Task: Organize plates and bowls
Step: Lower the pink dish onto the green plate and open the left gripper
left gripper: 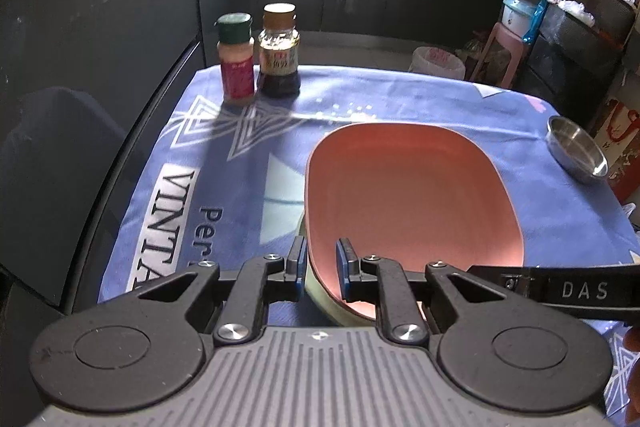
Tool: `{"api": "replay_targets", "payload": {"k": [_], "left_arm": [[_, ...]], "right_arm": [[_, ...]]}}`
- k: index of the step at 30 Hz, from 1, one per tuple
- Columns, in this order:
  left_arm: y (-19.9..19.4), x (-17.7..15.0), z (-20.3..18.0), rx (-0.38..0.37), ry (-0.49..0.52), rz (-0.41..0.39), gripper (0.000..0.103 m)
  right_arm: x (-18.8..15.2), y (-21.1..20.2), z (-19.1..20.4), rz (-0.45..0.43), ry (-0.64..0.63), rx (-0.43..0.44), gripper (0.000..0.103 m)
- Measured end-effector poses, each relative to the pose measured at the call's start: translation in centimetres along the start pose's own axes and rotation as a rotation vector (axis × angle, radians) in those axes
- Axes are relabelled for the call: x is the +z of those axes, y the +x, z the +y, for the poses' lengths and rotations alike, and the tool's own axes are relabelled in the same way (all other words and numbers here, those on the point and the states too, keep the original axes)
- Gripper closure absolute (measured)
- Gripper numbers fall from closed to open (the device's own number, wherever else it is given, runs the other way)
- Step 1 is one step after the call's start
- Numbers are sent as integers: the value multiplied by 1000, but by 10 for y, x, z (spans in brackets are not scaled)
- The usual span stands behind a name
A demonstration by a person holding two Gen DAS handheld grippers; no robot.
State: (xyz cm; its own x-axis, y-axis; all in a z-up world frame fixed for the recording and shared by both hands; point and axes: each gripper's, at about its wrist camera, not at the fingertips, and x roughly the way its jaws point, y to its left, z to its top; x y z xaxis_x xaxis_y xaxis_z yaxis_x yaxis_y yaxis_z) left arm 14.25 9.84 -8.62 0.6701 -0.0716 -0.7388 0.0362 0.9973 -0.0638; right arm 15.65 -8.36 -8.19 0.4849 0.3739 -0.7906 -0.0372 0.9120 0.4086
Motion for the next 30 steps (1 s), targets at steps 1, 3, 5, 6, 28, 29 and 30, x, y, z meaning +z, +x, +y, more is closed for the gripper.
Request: {"api": "replay_targets", "payload": {"k": [1,3,5,6,28,29,30], "left_arm": [[1,-1,1,0,-1,5,90],[2,-3,2,-1,-2,12,90],[4,-4,4,-4,-3,17,90],[5,-4,5,-5,-3,20,90],[14,-8,10,-4,-16,66,86],[13,-8,10,-4,-17,66,86],[13,-8,10,-5,-18,65,86]], "right_arm": [[0,1,1,3,-2,-3,0],[-1,3,2,9,-2,-9,0],[-1,3,2,14,-2,-13,0],[-2,4,2,15,-2,-15,0],[0,8,9,24,-19,-51,0],[0,8,9,22,-22,-55,0],[0,7,9,20,-25,-58,0]]}}
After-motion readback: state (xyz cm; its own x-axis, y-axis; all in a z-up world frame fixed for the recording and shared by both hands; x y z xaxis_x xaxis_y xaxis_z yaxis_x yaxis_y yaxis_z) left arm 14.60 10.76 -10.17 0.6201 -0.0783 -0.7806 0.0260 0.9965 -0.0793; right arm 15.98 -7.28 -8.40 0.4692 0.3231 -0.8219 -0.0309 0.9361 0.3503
